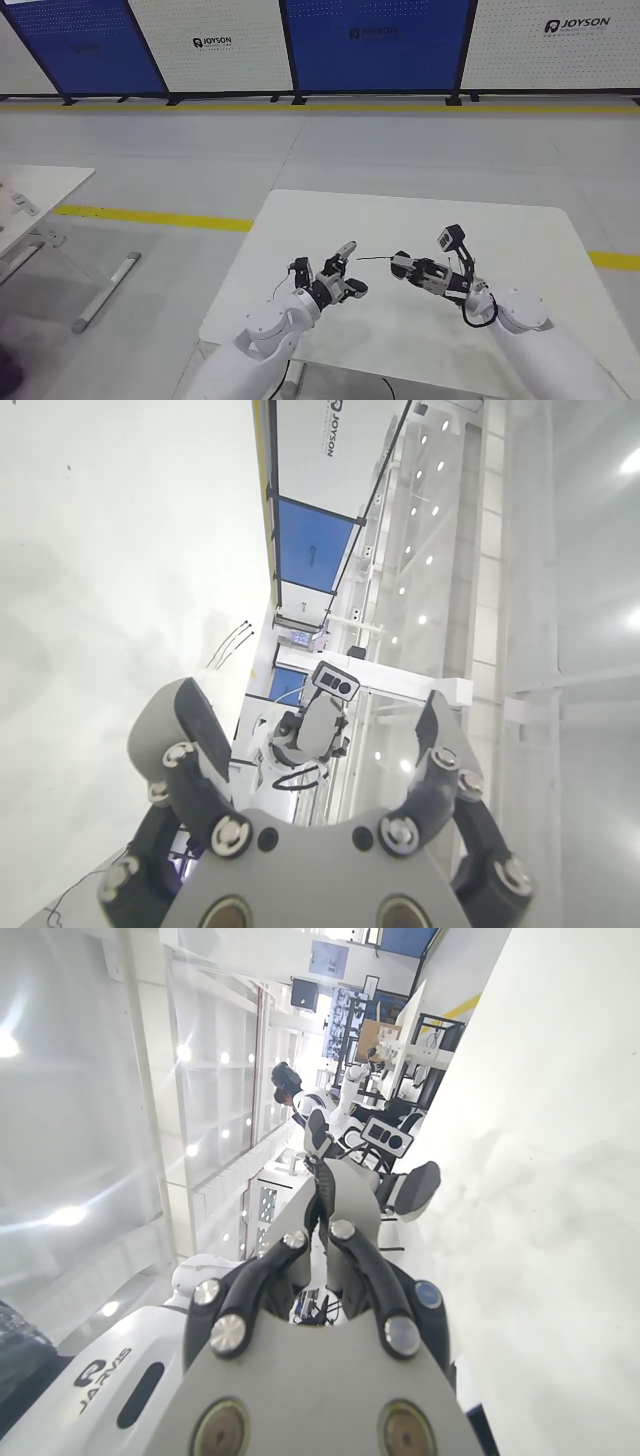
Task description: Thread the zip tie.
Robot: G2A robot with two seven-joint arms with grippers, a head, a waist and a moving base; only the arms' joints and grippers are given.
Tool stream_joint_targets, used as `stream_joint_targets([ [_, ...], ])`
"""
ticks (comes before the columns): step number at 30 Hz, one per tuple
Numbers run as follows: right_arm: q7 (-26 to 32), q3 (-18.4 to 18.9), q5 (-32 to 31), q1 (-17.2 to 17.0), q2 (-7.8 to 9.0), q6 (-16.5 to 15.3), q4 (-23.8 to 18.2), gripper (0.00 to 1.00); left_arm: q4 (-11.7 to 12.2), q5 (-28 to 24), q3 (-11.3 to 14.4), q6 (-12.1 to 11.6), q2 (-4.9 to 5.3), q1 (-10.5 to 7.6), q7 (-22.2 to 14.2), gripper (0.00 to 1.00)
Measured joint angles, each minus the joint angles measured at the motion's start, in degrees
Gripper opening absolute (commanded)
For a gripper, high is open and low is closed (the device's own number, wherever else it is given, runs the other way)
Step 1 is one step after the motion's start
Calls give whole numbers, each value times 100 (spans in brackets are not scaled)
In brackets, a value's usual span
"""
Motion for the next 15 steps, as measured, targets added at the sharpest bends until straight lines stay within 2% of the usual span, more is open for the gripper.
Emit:
stream_joint_targets([
  [2, -185, -47, -82, -10, -59, 0, 6, 0, 23, 1, 96, -240, -25, -18, -23, 100],
  [4, -254, -65, -120, -11, -80, 1, 16, 0, 44, -24, 125, -598, -42, -18, 42, 100],
  [5, -253, -65, -120, -11, -80, 1, 16, 0, 45, -26, 125, -634, -43, -18, 48, 100],
  [8, -245, -63, -116, -10, -77, 2, 16, 0, 45, -26, 121, -506, -42, -17, 47, 100],
  [11, -244, -63, -115, -10, -77, 2, 16, 0, 45, -19, 122, -508, -42, -19, 49, 100],
  [13, -244, -63, -115, -10, -77, 2, 16, 0, 57, 136, 153, -654, -50, -43, 150, 100],
  [15, -244, -63, -115, -10, -77, 2, 16, 0, 89, 416, 230, -954, -70, -72, 319, 100],
])
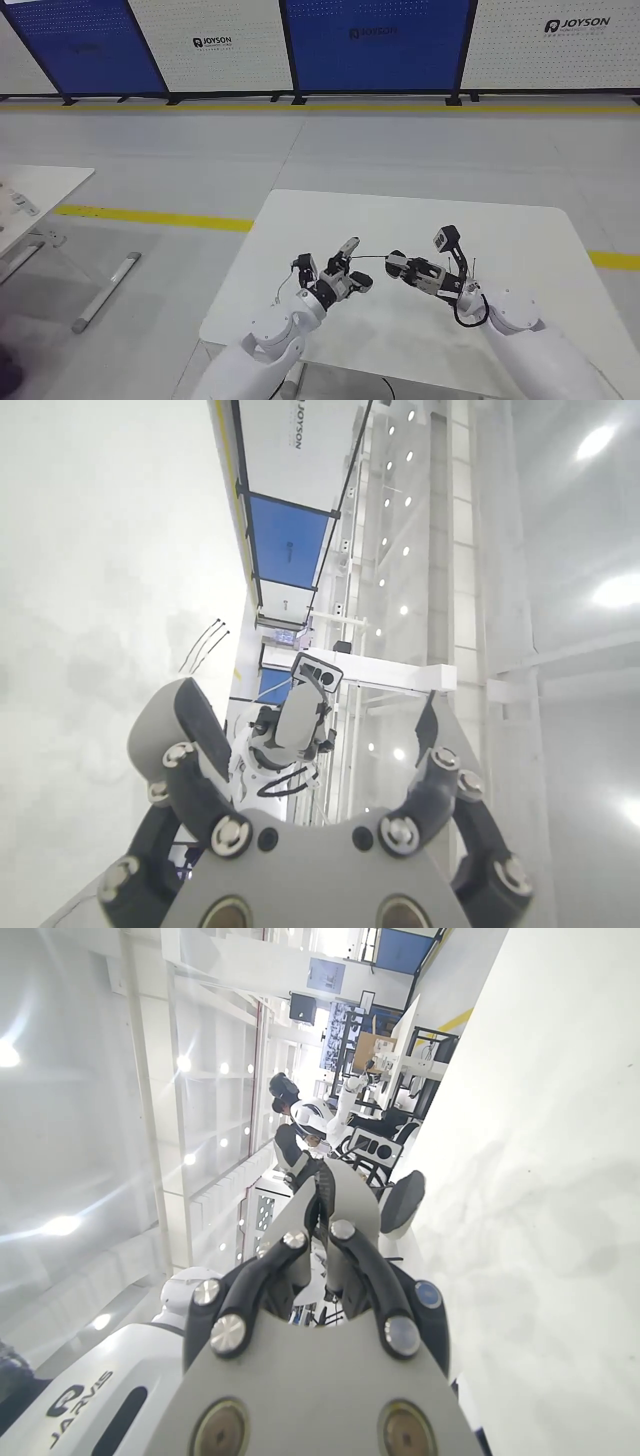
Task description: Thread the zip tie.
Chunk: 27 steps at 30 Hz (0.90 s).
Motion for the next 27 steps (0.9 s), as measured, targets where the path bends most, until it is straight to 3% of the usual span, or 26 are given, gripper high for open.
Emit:
stream_joint_targets([
  [4, -96, 16, -55, -54, -2, 49, -79, 0, 224, 766, 309, -836, -60, -130, 179, 100],
  [7, -145, 93, -134, -126, 7, 159, -185, 0, 378, 1068, 424, -1264, -94, -209, 323, 100],
  [17, -123, 125, -138, -139, 12, 191, -198, 0, 387, 1102, 412, -1232, -92, -220, 343, 100],
  [21, -123, 125, -138, -139, 12, 191, -198, 0, 493, 1440, 457, -1391, -110, -264, 465, 100],
  [22, -123, 125, -138, -139, 12, 191, -198, 0, 517, 1360, 474, -1418, -122, -278, 450, 80],
  [25, -123, 125, -138, -139, 12, 191, -198, 0, 572, 1183, 465, -1446, -144, -339, 442, 57],
  [27, -123, 125, -138, -139, 12, 191, -198, 0, 612, 1185, 464, -1447, -155, -374, 485, 49],
])
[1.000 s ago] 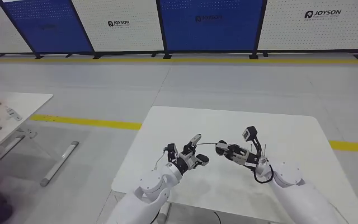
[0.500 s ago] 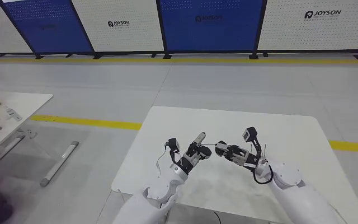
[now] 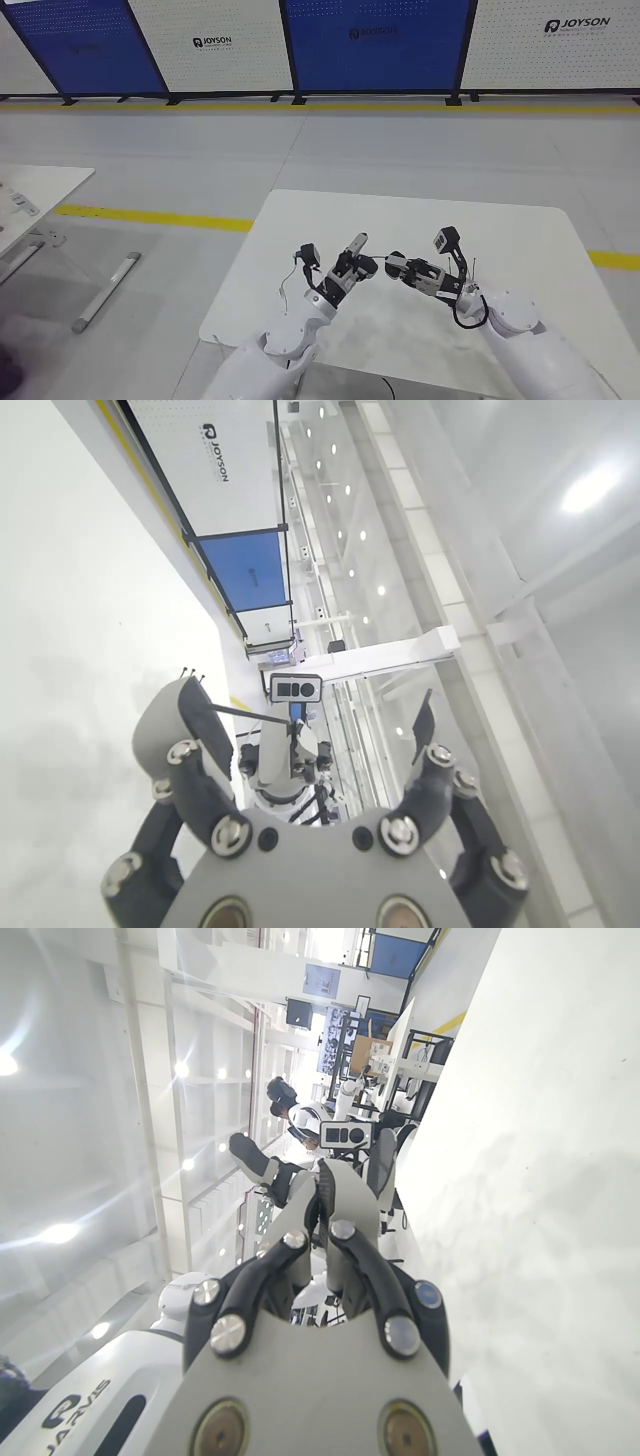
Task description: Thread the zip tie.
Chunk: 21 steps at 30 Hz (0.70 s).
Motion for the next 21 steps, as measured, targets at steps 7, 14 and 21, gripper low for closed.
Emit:
stream_joint_targets([
  [7, 0, 0, 0, 0, 0, 0, 0, 0, 224, 292, 73, 58, -43, -96, 200, 38],
  [14, 0, 0, 0, 0, 0, 0, 0, 0, 278, 482, 88, 21, -60, -88, 197, 40],
  [21, 0, 0, 0, 0, 0, 0, 0, 0, 260, 807, 73, -56, -43, 39, 102, 43],
])
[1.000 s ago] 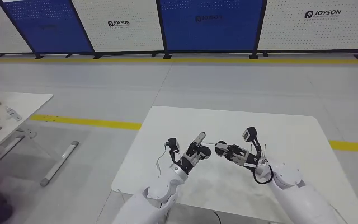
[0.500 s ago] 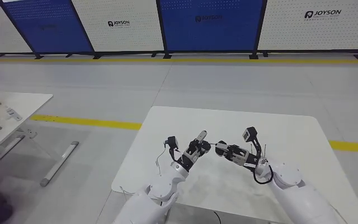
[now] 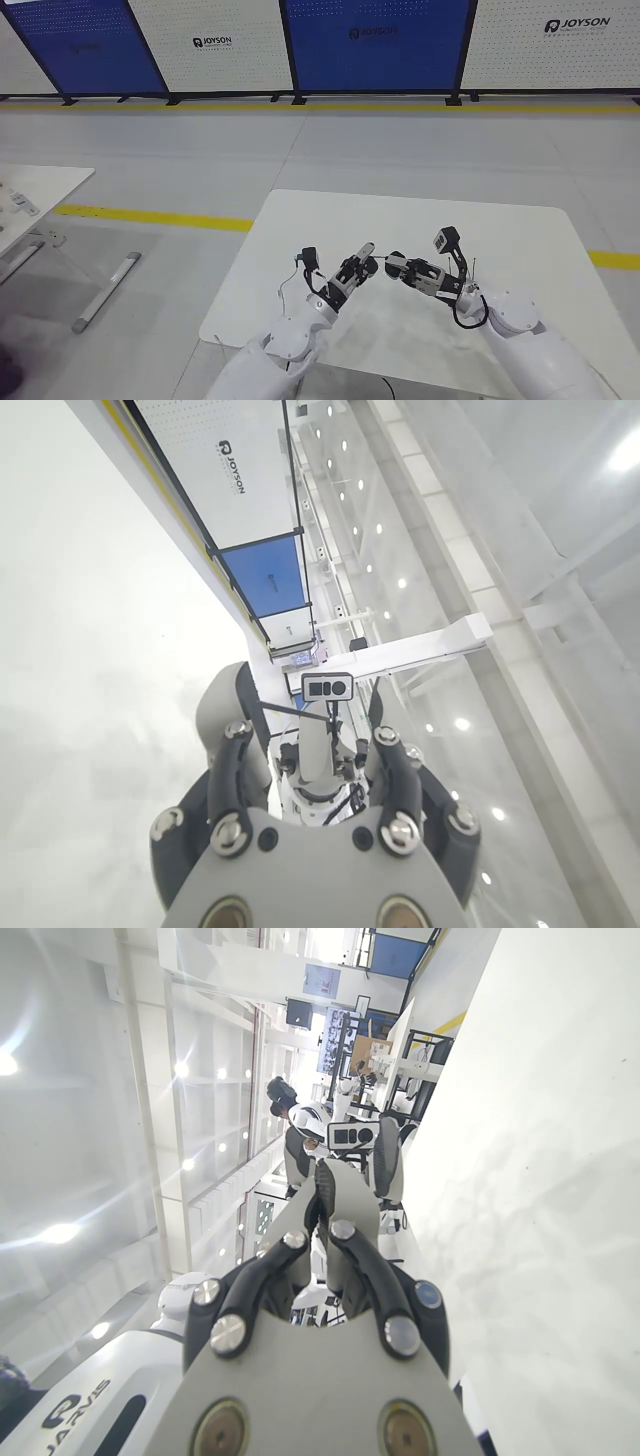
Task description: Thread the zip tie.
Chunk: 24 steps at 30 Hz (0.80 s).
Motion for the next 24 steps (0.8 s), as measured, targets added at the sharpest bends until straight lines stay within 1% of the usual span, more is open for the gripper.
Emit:
stream_joint_targets([
  [1, 0, 0, 0, 0, 0, 0, 0, 0, 2, 18, -6, -4, 0, 13, -5, 37],
  [4, 0, 0, 0, 0, 0, 0, 0, 0, 7, 30, -20, -1, -3, 26, -4, 32],
  [5, 0, 0, 0, 0, 0, 0, 0, 0, 7, 27, -24, 0, -5, 27, 0, 27],
  [7, 0, 0, 0, 0, 0, 0, 0, 0, 8, 9, -32, -7, -10, 29, 4, 20],
  [8, 0, 0, 0, 0, 0, 0, 0, 0, 10, 6, -34, -11, -12, 30, 3, 20],
  [10, 0, 0, 0, 0, 0, 0, 0, 0, 13, 7, -38, -15, -16, 32, -3, 25],
  [11, 0, 0, 0, 0, 0, 0, 0, 0, 14, -1, -37, -2, -18, 35, -14, 19],
  [14, 0, 0, 0, 0, 0, 0, 0, 0, -8, -4, -48, 33, -20, 47, -35, 16],
  [15, 0, 0, 0, 0, 0, 0, 0, 0, -12, 5, -51, 33, -21, 55, -33, 11],
  [18, 0, 0, 0, 0, 0, 0, 0, 0, -22, 19, -58, 26, -24, 76, -32, 10],
  [20, 0, 0, 0, 0, 0, 0, 0, 0, -29, 28, -61, 23, -26, 86, -43, 5],
  [21, 0, 0, 0, 0, 0, 0, 0, 0, -32, 33, -63, 20, -27, 89, -48, 0],
  [24, 0, 0, 0, 0, 0, 0, 0, 0, -59, 44, -73, 7, -28, 109, -66, 0],
])
